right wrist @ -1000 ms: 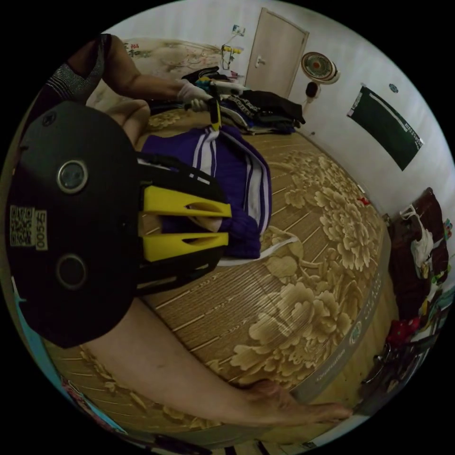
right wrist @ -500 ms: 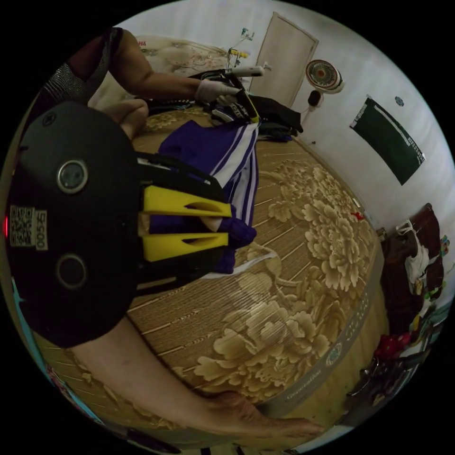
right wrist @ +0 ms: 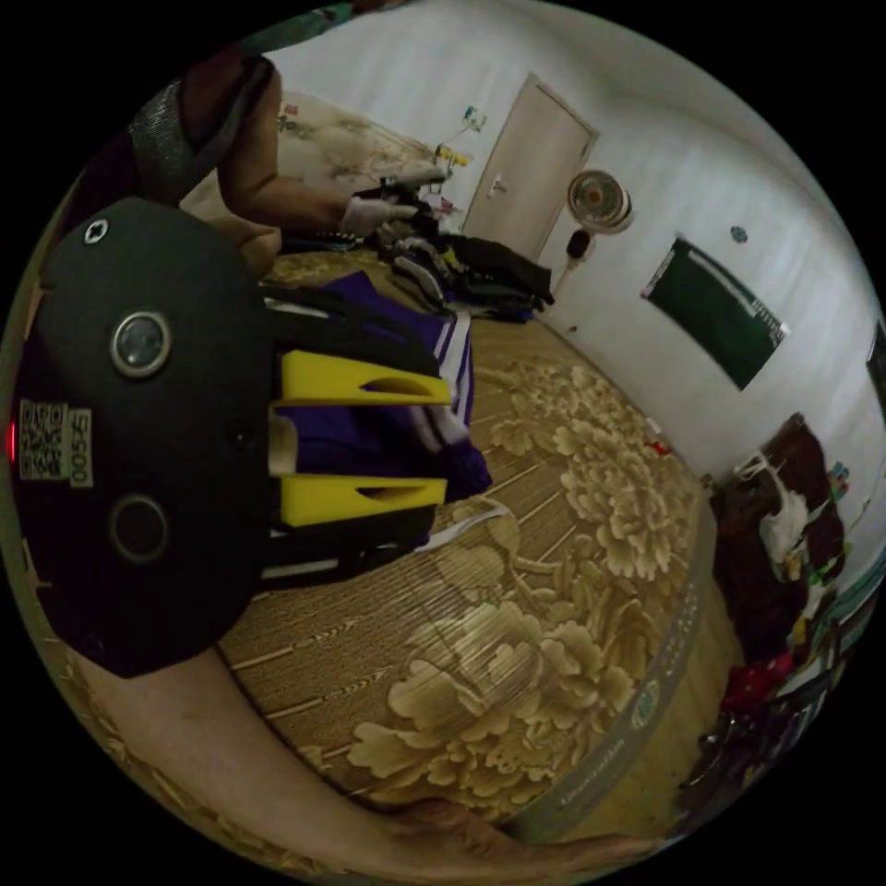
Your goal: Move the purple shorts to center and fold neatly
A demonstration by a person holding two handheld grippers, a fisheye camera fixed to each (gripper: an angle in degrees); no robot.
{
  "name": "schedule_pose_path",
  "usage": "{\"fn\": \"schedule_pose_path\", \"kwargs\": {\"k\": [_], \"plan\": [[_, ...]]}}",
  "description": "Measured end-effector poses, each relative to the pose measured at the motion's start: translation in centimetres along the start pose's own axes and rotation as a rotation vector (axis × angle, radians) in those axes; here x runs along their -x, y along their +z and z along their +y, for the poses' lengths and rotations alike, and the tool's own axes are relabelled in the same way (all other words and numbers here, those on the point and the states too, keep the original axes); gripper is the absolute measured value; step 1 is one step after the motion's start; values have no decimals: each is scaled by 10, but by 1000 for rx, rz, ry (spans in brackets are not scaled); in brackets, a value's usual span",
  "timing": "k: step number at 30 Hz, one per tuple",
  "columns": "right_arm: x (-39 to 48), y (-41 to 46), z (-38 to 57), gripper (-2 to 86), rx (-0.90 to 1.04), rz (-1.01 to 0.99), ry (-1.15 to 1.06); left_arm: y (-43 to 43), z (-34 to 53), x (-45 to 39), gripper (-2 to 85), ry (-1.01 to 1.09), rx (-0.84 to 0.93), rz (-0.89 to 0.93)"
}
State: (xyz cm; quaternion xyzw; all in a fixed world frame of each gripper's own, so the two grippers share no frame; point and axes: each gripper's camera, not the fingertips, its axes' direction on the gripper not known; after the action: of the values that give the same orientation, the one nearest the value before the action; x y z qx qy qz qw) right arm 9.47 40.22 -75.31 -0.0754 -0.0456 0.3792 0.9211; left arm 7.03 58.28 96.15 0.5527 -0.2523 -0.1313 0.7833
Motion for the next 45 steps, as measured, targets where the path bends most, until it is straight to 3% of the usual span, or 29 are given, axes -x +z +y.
{"fn": "schedule_pose_path", "kwargs": {"k": [4,11,17,22,28,31,35,37,39,45], "plan": [[-8,0,8,102,-25,-42,29,23,20,-16,5,65,118,16],[5,81,26,72,275,322,-66,58,40,-16,-2,19,203,55],[37,56,39,13,103,331,-97,36,38,-1,-6,-22,111,37],[7,106,57,23,295,408,23,48,48,13,-7,-14,189,-54],[23,105,47,22,68,410,-11,48,52,8,-7,88,142,-7],[42,142,30,-4,84,346,-140,68,45,0,-6,175,203,21],[32,232,3,-9,222,469,-158,108,45,9,-5,192,337,-109],[19,267,-4,-9,276,507,-148,104,47,24,-4,142,302,-79],[11,280,-9,-9,239,475,-117,93,54,49,-4,56,281,-248],[-1,320,-8,-10,191,394,-83,63,84,96,-4,-27,198,-211]]}}
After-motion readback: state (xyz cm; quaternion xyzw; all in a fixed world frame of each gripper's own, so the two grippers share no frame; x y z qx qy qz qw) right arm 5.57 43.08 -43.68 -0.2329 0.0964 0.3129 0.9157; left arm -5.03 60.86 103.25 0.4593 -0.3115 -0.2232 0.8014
